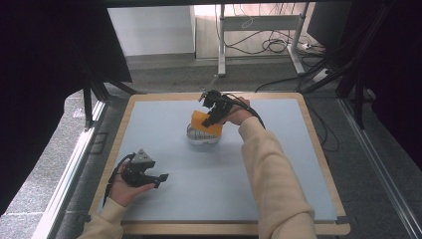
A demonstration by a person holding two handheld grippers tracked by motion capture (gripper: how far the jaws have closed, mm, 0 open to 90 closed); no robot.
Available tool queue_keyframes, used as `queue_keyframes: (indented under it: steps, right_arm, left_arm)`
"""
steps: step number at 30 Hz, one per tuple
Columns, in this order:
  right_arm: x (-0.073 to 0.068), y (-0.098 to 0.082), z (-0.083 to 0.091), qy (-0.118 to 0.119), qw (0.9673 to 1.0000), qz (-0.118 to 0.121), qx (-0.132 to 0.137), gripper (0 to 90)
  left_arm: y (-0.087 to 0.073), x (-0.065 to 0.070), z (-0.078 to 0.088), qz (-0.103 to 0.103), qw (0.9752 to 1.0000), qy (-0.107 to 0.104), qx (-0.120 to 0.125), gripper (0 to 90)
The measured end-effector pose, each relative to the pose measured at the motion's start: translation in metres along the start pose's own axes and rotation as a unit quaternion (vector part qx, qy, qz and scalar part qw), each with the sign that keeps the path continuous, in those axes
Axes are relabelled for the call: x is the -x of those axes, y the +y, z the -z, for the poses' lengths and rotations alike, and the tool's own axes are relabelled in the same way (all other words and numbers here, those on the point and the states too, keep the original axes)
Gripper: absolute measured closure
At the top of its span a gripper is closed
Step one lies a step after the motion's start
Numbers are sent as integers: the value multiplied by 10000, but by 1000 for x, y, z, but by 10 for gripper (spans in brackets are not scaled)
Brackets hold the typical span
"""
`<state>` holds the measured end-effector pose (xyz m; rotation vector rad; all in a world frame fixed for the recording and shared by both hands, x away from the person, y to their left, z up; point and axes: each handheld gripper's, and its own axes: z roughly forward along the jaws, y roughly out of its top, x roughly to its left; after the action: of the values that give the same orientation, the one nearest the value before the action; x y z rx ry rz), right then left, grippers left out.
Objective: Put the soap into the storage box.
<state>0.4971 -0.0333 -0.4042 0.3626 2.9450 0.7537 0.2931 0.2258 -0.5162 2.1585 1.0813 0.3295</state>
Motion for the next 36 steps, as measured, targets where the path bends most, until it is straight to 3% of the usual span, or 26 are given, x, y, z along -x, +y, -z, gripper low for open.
queue_keyframes:
  steps: [6,24,33,36]
  right_arm:
    - [5,6,-9,40,9999,75,-64,618]
    - [17,2,-26,202,9995,183,-144,618]
    - [17,1,-38,259,9987,253,-358,614]
    - [19,1,-38,240,9995,134,-138,587]
  left_arm:
    - [0,0,1,2,10000,0,10,257]
    - [0,0,1,5,10000,4,21,256]
    - [0,0,1,-11,10000,11,7,256]
    - [1,0,1,-19,10000,11,5,256]
